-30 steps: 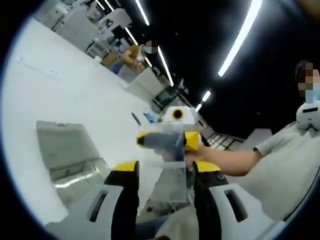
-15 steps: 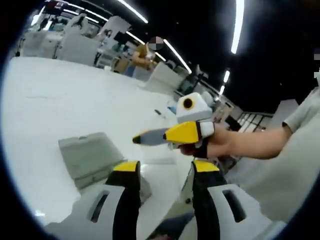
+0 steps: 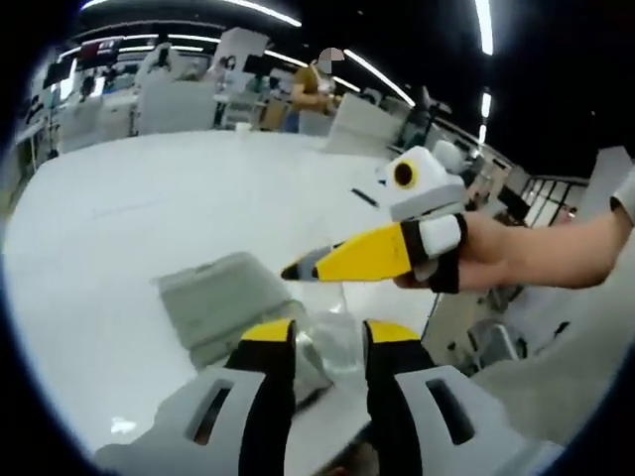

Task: Insert the divider into the dual guide fixture by aligning both edges with the guide slots and pushing it downward to the bottom, including one-sided entry, uneven engagement, binding, and posture correction.

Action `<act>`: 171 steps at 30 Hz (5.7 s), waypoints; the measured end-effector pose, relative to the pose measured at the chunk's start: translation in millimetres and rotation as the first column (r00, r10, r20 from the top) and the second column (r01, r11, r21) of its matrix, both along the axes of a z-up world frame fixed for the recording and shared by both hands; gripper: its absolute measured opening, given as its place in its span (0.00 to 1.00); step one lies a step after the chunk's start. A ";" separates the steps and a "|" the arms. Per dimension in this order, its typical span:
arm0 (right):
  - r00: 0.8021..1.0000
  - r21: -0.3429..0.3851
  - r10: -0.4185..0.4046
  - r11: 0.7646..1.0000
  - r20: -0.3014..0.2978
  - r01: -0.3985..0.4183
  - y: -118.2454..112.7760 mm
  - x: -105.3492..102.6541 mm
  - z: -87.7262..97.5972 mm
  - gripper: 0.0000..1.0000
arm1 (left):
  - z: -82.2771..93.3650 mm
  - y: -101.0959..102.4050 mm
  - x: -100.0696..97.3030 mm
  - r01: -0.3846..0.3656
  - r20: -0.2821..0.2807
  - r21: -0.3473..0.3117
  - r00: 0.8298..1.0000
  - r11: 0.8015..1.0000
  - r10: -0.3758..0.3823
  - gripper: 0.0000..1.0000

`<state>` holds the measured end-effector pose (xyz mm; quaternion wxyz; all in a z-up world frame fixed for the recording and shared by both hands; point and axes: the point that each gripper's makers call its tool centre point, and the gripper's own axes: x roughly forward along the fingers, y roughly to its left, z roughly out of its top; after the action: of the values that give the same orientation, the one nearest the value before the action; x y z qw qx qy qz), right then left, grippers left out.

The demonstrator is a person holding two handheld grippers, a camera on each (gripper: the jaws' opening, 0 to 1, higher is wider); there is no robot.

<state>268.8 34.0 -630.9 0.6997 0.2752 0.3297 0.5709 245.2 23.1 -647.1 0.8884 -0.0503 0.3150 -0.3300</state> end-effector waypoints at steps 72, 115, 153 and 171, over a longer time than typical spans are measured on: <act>0.988 -0.235 -0.153 0.962 -0.037 0.140 4.8 -0.8 -36.6 0.31 | -34.5 7.9 4.0 -0.044 -0.137 0.148 0.989 0.988 0.064 0.01; 0.993 -0.145 -0.090 0.986 -0.072 0.079 -7.4 -7.4 -24.6 0.35 | -42.4 42.8 3.2 -0.074 -0.285 0.160 0.951 0.984 0.117 0.01; 0.883 -0.310 0.327 0.924 0.337 -0.224 -23.4 -51.3 -28.6 0.45 | -72.9 48.5 7.7 -0.301 -0.564 0.248 0.728 0.921 0.390 0.00; 0.807 -0.369 0.424 0.887 0.410 -0.278 -30.9 -63.1 -33.3 0.51 | -94.7 48.0 -3.2 -0.367 -0.625 0.258 0.642 0.894 0.444 0.01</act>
<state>205.7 3.2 -664.2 0.6725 -0.0475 0.2719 0.6867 242.0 71.1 -741.8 0.7674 -0.1869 0.6099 -0.0644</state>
